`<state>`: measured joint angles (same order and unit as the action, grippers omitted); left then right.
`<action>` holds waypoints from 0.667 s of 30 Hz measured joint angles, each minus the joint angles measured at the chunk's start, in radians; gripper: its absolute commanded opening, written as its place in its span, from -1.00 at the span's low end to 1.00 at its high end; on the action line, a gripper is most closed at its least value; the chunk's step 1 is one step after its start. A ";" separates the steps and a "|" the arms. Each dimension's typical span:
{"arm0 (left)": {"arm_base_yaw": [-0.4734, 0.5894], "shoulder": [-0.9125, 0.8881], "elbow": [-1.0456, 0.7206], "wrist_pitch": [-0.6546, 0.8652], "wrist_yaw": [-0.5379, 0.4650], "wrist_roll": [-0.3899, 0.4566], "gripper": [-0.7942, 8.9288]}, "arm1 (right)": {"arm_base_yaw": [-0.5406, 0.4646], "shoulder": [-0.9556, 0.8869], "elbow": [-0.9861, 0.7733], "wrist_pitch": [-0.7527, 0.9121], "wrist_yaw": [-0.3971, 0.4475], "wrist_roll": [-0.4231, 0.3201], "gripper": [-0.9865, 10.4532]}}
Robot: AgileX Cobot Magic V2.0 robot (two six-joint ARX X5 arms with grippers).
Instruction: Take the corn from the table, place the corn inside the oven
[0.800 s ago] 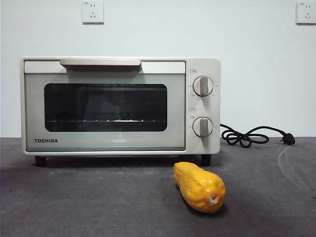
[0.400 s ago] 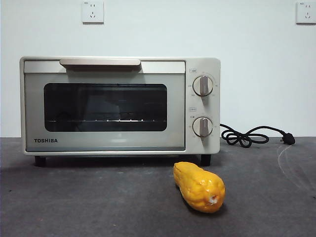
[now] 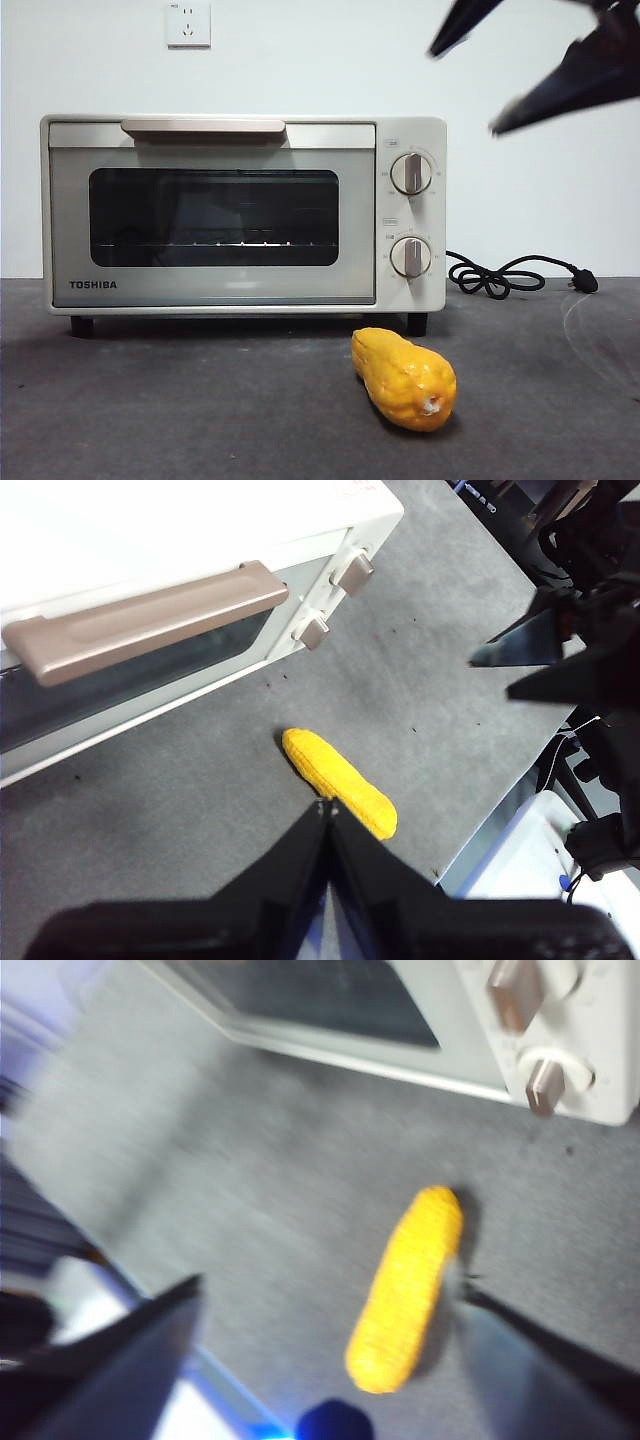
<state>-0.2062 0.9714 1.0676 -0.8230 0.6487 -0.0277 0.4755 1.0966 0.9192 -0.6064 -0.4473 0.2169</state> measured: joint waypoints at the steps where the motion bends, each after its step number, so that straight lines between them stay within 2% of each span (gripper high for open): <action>1: 0.000 0.000 0.000 0.000 0.000 0.001 -0.85 | 0.023 0.016 0.004 0.000 0.031 0.000 0.22; 6: 0.000 0.000 0.000 0.000 -0.014 0.002 -0.85 | 0.137 0.114 0.015 0.015 0.187 0.009 0.22; 8: 0.000 0.000 0.000 0.000 -0.035 0.002 -0.85 | 0.169 0.155 0.018 0.032 0.225 0.014 0.21; 11: 0.000 0.000 0.000 0.000 -0.051 0.002 -0.85 | 0.199 0.220 0.022 0.062 0.261 0.029 0.21; 20: 0.000 0.000 0.000 0.000 -0.053 0.002 -0.85 | 0.222 0.417 0.023 0.108 0.287 0.061 0.21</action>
<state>-0.2062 0.9714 1.0676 -0.8230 0.5953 -0.0257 0.6971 1.5131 0.9424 -0.4984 -0.1600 0.2775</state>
